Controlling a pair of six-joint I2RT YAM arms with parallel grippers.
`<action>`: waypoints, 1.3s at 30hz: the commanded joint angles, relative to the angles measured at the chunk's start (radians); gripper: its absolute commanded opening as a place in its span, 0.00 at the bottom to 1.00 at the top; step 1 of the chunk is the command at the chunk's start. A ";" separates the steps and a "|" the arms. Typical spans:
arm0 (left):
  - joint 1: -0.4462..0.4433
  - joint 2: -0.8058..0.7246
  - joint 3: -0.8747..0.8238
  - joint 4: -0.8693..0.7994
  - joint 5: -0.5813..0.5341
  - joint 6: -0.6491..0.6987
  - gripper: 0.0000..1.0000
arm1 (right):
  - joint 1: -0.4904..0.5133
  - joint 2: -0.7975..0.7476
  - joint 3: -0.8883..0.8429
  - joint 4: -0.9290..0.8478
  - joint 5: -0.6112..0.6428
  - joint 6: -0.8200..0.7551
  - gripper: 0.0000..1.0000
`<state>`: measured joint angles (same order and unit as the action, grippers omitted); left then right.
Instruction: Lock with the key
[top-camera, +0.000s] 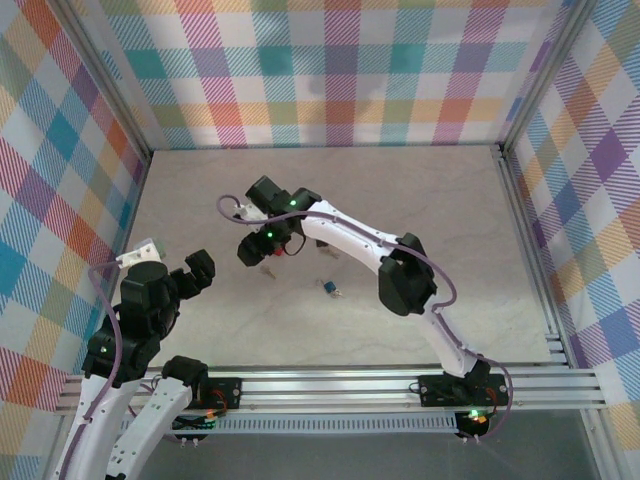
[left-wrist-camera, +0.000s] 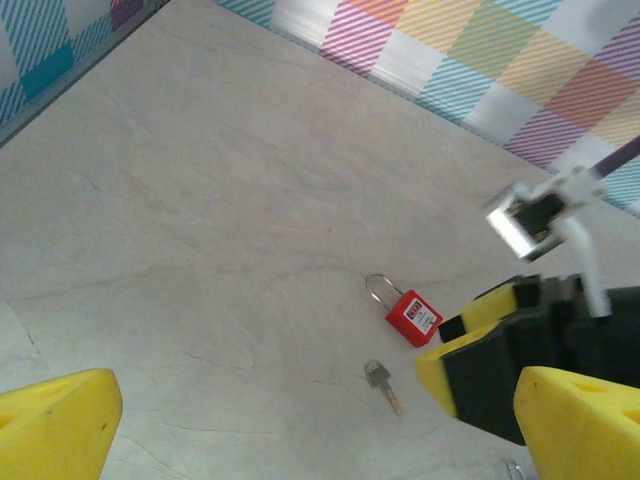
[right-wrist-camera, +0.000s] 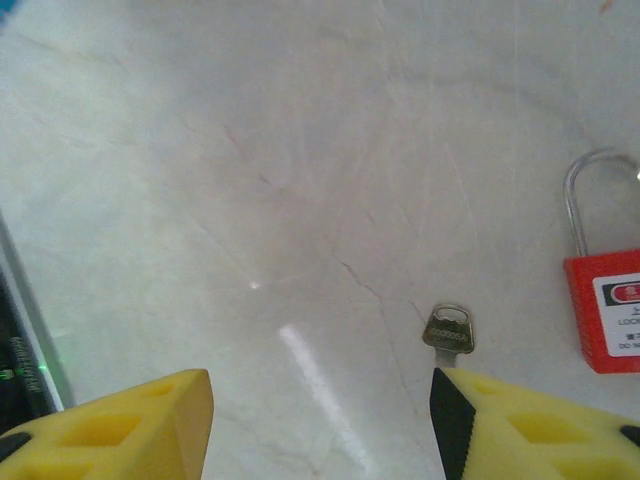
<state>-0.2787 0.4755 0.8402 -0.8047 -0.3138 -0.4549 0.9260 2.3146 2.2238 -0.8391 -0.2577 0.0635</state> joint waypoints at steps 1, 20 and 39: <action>0.010 -0.012 -0.010 0.037 0.020 0.016 1.00 | 0.001 -0.087 -0.050 0.041 -0.023 0.014 0.61; 0.010 0.033 -0.022 0.074 0.160 0.023 1.00 | -0.044 -0.568 -0.802 0.221 0.216 0.103 0.97; 0.010 0.064 -0.018 0.084 0.193 0.019 1.00 | -0.044 -0.550 -1.013 0.238 0.342 0.141 0.78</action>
<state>-0.2779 0.5388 0.8223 -0.7494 -0.1337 -0.4477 0.8783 1.7634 1.2167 -0.6121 0.0570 0.2028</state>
